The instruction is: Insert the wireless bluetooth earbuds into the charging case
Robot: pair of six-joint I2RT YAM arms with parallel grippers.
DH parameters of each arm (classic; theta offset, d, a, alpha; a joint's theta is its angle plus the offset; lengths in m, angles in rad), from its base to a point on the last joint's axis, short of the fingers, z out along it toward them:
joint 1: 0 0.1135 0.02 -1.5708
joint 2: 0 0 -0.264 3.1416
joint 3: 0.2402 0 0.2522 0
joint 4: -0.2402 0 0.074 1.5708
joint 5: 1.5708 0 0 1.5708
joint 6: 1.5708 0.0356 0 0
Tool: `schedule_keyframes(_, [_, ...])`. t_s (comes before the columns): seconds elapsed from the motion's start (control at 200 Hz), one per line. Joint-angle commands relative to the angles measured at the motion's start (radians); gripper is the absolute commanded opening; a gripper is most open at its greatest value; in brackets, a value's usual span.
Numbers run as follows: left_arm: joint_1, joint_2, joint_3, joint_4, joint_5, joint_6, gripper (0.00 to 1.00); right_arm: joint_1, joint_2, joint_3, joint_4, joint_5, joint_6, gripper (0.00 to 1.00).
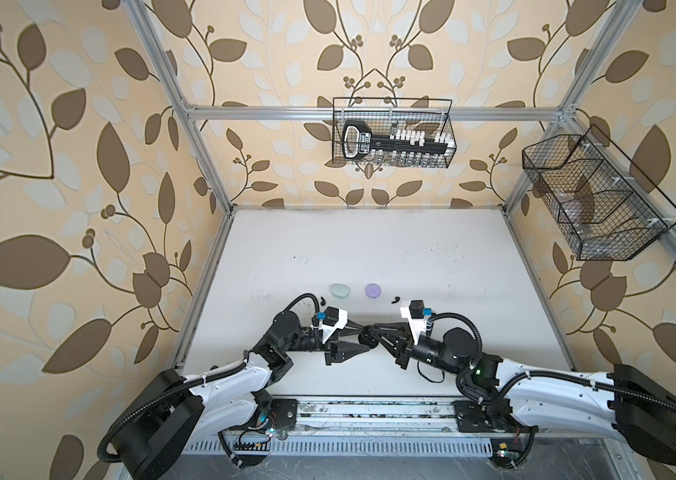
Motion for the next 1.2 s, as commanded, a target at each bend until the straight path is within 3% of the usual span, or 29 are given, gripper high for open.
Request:
schedule_keyframes(0.0, [-0.003, -0.018, 0.003, 0.016, 0.028, 0.009, 0.42, 0.005, -0.021, -0.006, 0.021, -0.017, -0.042, 0.0])
schedule_keyframes(0.15, [-0.003, 0.016, 0.013, 0.034, 0.046, 0.002, 0.47, 0.006, -0.01, 0.004, 0.037, -0.029, -0.043, 0.0])
schedule_keyframes(0.545, [-0.003, 0.039, 0.021, 0.069, 0.054, -0.021, 0.45, 0.015, 0.031, 0.015, 0.053, -0.017, -0.057, 0.0])
schedule_keyframes(0.82, [-0.003, 0.039, 0.023, 0.066, 0.048, -0.017, 0.26, 0.026, 0.06, 0.022, 0.074, -0.015, -0.063, 0.0])
schedule_keyframes(1.05, [-0.002, 0.037, 0.02, 0.064, 0.024, -0.011, 0.02, 0.029, 0.071, 0.024, 0.077, -0.006, -0.062, 0.02])
schedule_keyframes(1.11, [-0.003, 0.036, 0.02, 0.05, 0.009, -0.003, 0.0, 0.028, 0.065, 0.025, 0.066, 0.007, -0.06, 0.08])
schedule_keyframes(1.195, [-0.002, 0.035, 0.016, 0.028, -0.013, 0.024, 0.0, 0.02, 0.044, 0.035, 0.024, 0.06, -0.033, 0.27])
